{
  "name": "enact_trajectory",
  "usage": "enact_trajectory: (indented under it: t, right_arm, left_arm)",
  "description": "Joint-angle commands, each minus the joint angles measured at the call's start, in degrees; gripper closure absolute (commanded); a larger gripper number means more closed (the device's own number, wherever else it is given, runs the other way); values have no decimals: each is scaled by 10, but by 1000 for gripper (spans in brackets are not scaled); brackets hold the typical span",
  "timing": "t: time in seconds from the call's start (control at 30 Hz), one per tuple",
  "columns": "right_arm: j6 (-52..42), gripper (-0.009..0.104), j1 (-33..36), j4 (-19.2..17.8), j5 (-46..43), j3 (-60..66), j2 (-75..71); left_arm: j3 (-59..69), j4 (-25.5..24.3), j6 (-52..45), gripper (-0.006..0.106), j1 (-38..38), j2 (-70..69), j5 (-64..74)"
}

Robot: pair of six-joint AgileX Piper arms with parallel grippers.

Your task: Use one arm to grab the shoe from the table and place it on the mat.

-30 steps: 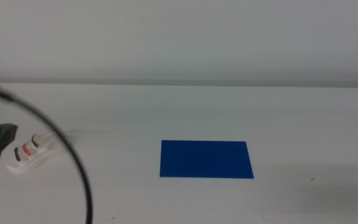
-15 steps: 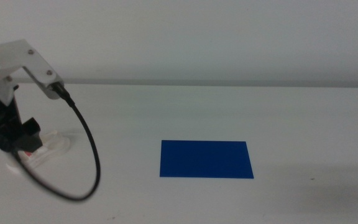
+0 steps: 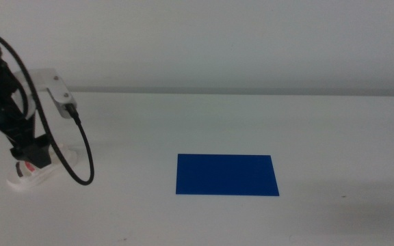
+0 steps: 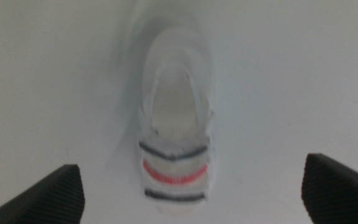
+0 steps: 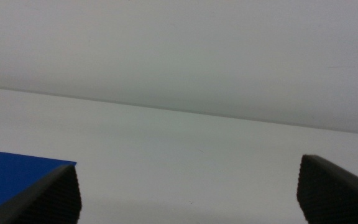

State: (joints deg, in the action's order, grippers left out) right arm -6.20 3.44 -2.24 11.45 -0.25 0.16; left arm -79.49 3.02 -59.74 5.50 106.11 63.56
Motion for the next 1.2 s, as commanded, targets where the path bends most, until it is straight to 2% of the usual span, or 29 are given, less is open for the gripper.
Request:
enact_trajectory:
  t: [0.0,0.23,1.0,1.1,1.17]
  right_arm:
    - [0,2,0,-2,-4,24,-22]
    - [0,2,0,-2,-4,24,-22]
    - [0,2,0,-2,-4,24,-22]
    - [0,2,0,-2,-4,24,-22]
    - [0,2,0,-2,-4,24,-22]
  left_arm:
    - [-8,14,-17,7,1,17,1]
    - [-7,55,-17,7,25,44,-18]
    - [10,43,-15,7,26,99,-92]
    - [10,40,-15,10,26,100,-92]
    - [10,40,-15,18,26,101,-91]
